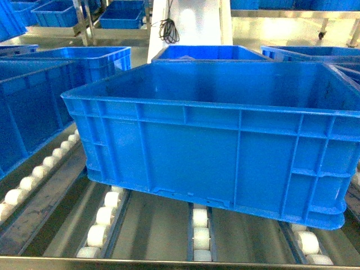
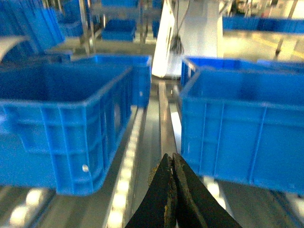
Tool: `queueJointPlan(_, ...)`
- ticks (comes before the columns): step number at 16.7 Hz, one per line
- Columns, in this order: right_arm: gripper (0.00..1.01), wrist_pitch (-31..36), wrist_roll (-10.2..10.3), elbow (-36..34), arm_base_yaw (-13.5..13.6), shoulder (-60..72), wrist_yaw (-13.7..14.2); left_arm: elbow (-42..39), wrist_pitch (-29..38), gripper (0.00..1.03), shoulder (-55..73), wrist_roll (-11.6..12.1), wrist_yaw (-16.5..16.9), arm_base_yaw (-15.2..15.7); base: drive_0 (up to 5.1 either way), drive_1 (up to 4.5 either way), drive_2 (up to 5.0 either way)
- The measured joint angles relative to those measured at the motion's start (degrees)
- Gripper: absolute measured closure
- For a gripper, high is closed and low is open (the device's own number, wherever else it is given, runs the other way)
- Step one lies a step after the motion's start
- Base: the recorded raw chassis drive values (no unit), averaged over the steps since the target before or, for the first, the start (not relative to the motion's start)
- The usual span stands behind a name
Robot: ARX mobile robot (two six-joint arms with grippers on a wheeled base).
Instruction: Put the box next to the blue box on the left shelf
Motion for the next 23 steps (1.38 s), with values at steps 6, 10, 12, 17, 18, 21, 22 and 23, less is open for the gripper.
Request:
queueJointPlan(6,0.69,-0.83,-0.04,0.0,0.0,0.04,0.02,-0.02,0.33,0.77,-0.79,0.07,-0.02,0.0,0.0,0.0,0.0)
queueJointPlan(10,0.15,-0.83,-0.04,0.0,0.0,0.04,0.02,-0.02,0.33,0.24,-0.79,0.07,-0.02,0.0,0.0,0.0,0.0)
queueJointPlan(12,0.03,-0.83,-0.02,0.0,0.0,0.04,0.02,-0.02,0.33,0.04,-0.79,0.15,-0.02,0.0,0.0,0.0,0.0)
queueJointPlan(17,0.03,-0.83,-0.02,0.0,0.0,0.04,0.02,-0.02,0.33,0.05,-0.79,0.15,-0.02,0.0,0.0,0.0,0.0)
queueJointPlan(18,0.03,-0.83,-0.02,0.0,0.0,0.04,0.02,-0.02,0.33,0.05,-0.79,0.15,-0.02,0.0,0.0,0.0,0.0)
queueJointPlan(21,0.03,-0.83,-0.02,0.0,0.0,0.04,0.02,-0.02,0.33,0.05,-0.79,0.15,-0.02,0.0,0.0,0.0,0.0)
queueJointPlan(22,0.03,-0.83,-0.02,0.0,0.0,0.04,0.02,-0.02,0.33,0.05,-0.79,0.15,-0.02,0.0,0.0,0.0,0.0)
queueJointPlan(23,0.03,-0.83,-0.02,0.0,0.0,0.04,0.02,-0.02,0.33,0.05,-0.79,0.13,-0.02,0.0,0.0,0.0,0.0)
